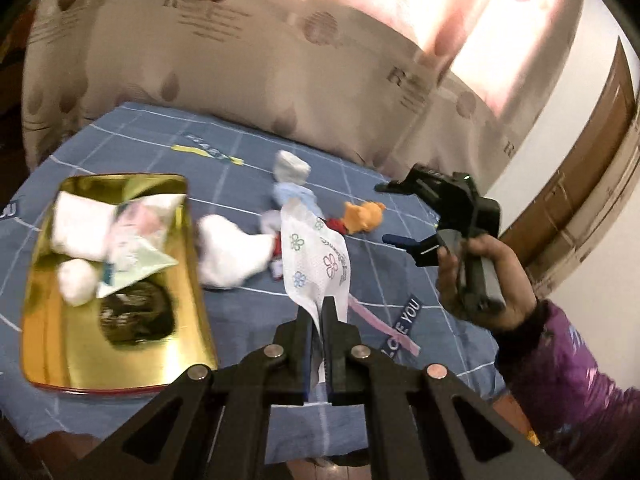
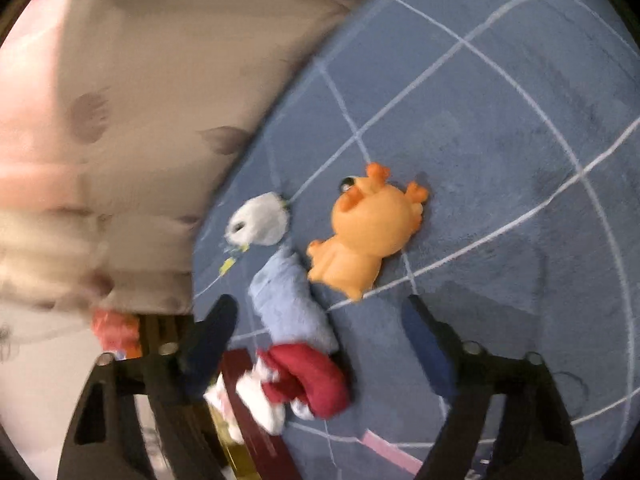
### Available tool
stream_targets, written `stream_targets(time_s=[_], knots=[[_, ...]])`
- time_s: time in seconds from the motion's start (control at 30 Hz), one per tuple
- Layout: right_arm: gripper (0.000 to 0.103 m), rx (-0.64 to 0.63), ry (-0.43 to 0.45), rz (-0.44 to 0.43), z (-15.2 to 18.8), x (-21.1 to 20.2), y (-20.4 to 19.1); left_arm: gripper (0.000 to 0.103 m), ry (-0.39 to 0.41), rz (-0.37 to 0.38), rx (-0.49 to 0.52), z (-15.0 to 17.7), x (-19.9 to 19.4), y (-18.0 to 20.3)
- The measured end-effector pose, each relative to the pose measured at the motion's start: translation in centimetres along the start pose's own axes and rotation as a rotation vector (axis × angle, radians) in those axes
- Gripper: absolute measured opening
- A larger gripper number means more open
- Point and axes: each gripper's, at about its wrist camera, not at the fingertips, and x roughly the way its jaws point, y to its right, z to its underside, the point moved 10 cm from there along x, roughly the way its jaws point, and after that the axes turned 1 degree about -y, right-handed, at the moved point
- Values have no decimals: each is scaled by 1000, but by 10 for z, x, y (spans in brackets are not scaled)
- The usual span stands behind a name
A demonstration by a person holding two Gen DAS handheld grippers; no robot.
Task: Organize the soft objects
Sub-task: 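Carry the floral packet into the tin with left while right grasps the orange plush toy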
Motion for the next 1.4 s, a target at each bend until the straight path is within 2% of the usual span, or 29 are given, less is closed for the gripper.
stream_targets(time_s=[0.17, 0.2, 0.23, 0.4, 0.5, 0.63, 0.83, 1.1, 1.4], knots=[[75, 107, 25, 93, -12, 27, 6, 4, 25, -7, -4, -1, -14, -22], [63, 125, 36, 105, -15, 32, 9, 4, 25, -4, -11, -1, -16, -28], [42, 138, 45, 112, -17, 36, 11, 4, 28, -6, -17, -1, -18, -33], [37, 45, 47, 89, -23, 40, 5, 4, 63, -27, -76, -3, -39, -65], [37, -45, 73, 58, -23, 22, 3, 4, 84, -64, -119, -2, -55, -89], [37, -133, 88, 9, -3, -14, 7, 4, 97, -119, -160, 3, -70, -118], [37, -242, 86, 2, 44, -63, 19, 4, 116, -174, -163, 1, -80, -135], [37, -279, 50, -42, 84, -82, 22, 4, 84, -235, -159, 2, -63, -155], [37, -348, 10, -81, 113, -81, -4, 5, 28, -265, -151, 14, -39, -168]])
